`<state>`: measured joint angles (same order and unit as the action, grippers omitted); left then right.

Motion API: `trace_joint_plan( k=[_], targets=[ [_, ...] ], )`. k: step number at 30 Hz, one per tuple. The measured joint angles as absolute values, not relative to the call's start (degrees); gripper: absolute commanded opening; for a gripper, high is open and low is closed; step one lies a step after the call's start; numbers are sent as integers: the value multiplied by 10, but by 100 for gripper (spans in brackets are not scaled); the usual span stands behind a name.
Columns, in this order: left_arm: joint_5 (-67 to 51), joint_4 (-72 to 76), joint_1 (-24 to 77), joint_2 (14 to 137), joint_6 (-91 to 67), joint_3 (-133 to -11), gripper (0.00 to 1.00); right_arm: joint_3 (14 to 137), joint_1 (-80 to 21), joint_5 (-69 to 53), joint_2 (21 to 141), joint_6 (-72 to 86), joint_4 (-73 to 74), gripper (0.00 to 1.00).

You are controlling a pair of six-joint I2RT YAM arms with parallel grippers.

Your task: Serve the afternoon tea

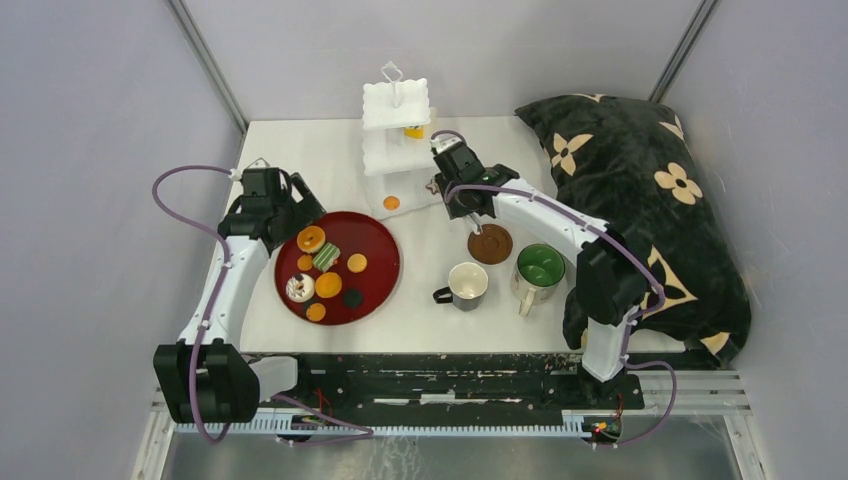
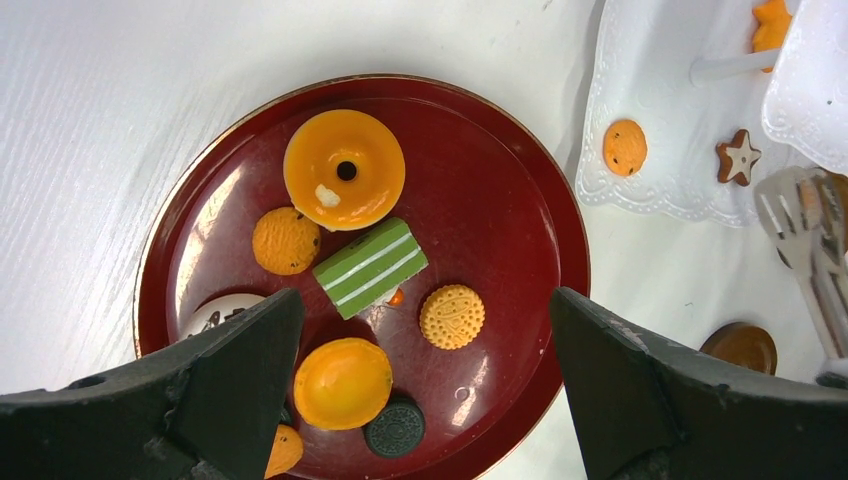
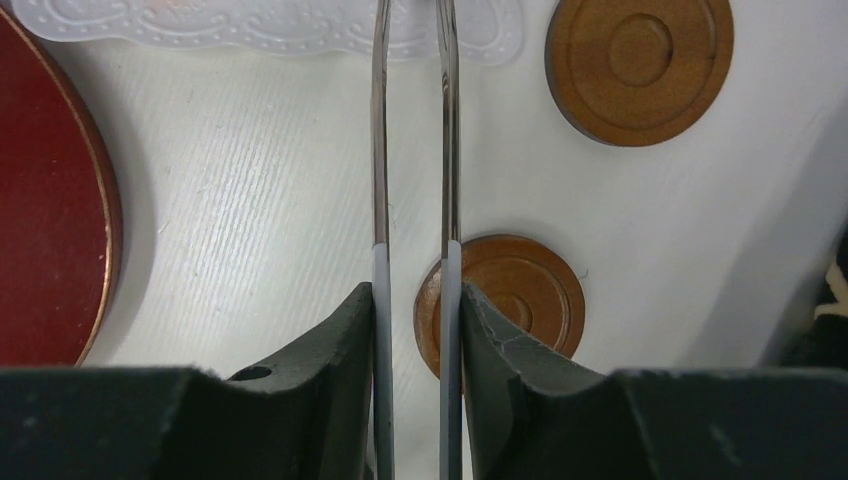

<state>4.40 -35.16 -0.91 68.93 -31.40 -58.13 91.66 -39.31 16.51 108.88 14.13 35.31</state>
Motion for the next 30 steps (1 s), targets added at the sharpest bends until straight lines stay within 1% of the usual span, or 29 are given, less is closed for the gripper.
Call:
trace_joint_plan(
  k=[4,6,10,13,20,22,25,30],
  targets=[
    [44,-355,-9,686,-314,-581,100,889,-393,152,1035,143,352,29],
    [44,-356,-9,685,-314,-581,100,877,-393,141,1009,143,352,24],
    [46,-358,-9,678,-314,-581,100,852,-405,118,965,141,352,19],
    [48,-359,-9,670,-314,-581,100,833,-433,106,940,135,354,19],
    [60,-360,-9,647,-314,-573,99,826,-548,69,926,128,362,20],
    [61,-360,-9,644,-314,-569,100,826,-579,56,926,127,362,23],
    [63,-363,-9,639,-315,-564,100,826,-601,46,936,128,360,31],
    [63,-368,-9,626,-315,-558,100,841,-609,40,984,132,357,35]
  ],
)
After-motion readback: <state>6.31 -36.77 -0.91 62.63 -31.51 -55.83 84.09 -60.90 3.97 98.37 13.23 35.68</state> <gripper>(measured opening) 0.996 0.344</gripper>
